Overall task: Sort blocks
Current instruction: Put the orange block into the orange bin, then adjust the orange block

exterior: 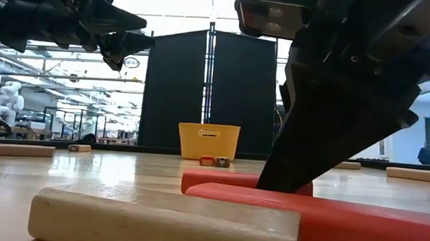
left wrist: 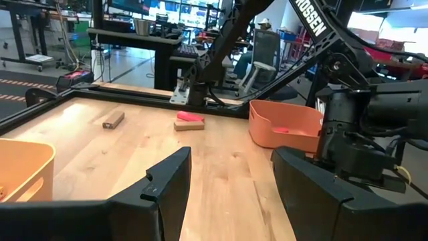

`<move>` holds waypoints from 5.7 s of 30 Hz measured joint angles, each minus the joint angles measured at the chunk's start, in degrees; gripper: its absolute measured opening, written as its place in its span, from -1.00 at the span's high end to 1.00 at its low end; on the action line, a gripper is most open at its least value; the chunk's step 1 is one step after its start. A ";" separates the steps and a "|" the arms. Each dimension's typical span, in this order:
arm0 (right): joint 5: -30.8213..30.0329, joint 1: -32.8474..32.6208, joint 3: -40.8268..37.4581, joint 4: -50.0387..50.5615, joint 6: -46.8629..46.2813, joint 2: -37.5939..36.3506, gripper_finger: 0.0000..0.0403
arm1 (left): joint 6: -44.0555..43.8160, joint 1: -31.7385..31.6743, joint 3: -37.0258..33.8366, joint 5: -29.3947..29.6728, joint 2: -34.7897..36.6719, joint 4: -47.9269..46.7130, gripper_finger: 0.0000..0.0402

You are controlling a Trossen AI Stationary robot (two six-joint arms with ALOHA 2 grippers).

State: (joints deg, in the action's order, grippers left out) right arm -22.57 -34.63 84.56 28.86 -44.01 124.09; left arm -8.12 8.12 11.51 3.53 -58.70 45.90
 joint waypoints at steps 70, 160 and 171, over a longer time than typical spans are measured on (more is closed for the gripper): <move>27.41 -19.00 0.78 57.43 -79.80 -16.81 0.61 | -0.17 -0.01 -0.04 0.42 -0.02 0.15 -0.03; 12.00 19.91 -46.01 33.89 -79.03 -42.16 0.08 | -0.42 0.22 0.04 -0.68 0.00 -0.22 -0.03; 10.51 17.07 -44.61 36.63 -88.87 -40.37 0.08 | 1.55 0.22 0.04 -0.68 0.00 -0.69 -0.03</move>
State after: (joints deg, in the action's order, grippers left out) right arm -12.06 -17.56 39.95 65.50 -132.88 83.72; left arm -6.57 8.34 11.55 2.85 -58.70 45.21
